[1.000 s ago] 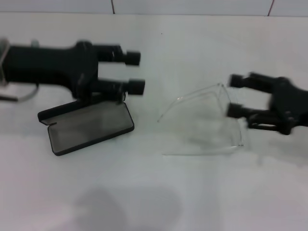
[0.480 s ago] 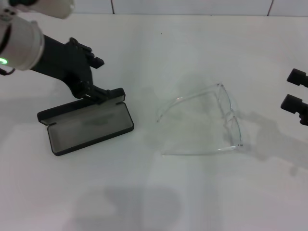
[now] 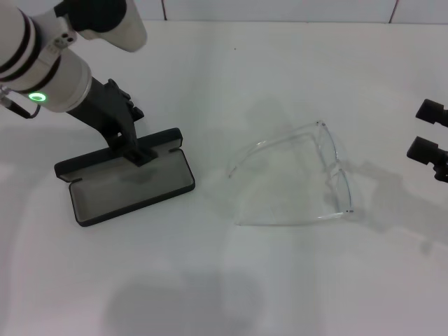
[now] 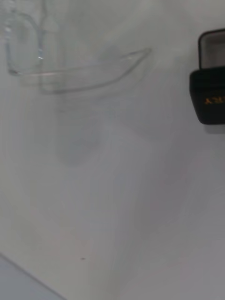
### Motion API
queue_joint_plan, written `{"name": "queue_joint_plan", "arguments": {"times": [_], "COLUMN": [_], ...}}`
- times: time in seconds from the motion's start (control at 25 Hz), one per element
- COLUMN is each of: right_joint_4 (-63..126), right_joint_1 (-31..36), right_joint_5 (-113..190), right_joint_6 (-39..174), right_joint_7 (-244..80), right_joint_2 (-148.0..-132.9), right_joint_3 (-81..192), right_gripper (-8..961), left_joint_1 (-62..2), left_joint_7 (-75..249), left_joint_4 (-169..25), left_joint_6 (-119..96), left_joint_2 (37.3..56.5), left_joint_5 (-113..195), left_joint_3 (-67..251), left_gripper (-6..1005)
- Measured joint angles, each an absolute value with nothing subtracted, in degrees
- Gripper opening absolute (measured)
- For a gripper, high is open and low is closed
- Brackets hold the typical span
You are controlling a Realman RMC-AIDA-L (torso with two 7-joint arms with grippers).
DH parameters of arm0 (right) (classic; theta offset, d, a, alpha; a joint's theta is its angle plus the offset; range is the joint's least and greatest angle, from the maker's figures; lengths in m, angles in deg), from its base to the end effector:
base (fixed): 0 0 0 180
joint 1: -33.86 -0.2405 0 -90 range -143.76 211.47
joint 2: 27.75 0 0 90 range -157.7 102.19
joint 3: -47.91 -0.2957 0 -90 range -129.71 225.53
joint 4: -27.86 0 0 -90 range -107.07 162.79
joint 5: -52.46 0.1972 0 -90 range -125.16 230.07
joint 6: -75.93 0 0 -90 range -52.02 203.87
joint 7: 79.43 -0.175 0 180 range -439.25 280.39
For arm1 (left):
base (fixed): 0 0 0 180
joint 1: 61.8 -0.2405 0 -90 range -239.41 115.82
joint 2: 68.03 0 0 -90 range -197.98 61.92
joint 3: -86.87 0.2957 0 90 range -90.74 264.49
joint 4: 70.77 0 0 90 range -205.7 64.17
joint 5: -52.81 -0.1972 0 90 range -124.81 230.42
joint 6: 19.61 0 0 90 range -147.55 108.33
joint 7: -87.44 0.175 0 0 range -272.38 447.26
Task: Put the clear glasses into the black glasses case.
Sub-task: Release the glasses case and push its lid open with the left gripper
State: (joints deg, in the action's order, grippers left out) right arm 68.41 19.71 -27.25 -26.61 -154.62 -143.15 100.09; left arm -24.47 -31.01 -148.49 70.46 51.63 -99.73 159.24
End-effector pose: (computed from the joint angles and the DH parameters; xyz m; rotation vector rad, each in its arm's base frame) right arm 0.2750 0.2788 0.0205 -2.4882 0.4975 1.2489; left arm -0.2199 0.3895 -0.0265 -2.7279 -0.3113 0.5821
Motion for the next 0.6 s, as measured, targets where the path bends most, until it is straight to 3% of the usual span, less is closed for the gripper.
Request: {"name": "queue_joint_plan", "arguments": {"times": [0.52,0.6], "right_joint_4": [67.9,67.8], "right_joint_1": [19.0,18.9], "right_joint_5": [-26.9,-26.9], "right_joint_6": [-25.4,-24.9], "right_joint_7": [-153.3,-153.3], "right_joint_2": [-143.23,-143.24], "right_joint_3": [99.9,99.9], "right_gripper": [788,787], "left_joint_1": [-21.3,-21.3], "left_joint_7": [-33.7,-33.7], "left_joint_4": [-139.6,-139.4], "left_joint_6": [68.3,68.7], "left_joint_2": [51.56,51.64], "left_joint_5": [-108.0,-108.0], "left_joint_3": [159.5,159.6], "left_gripper": [739,699]}}
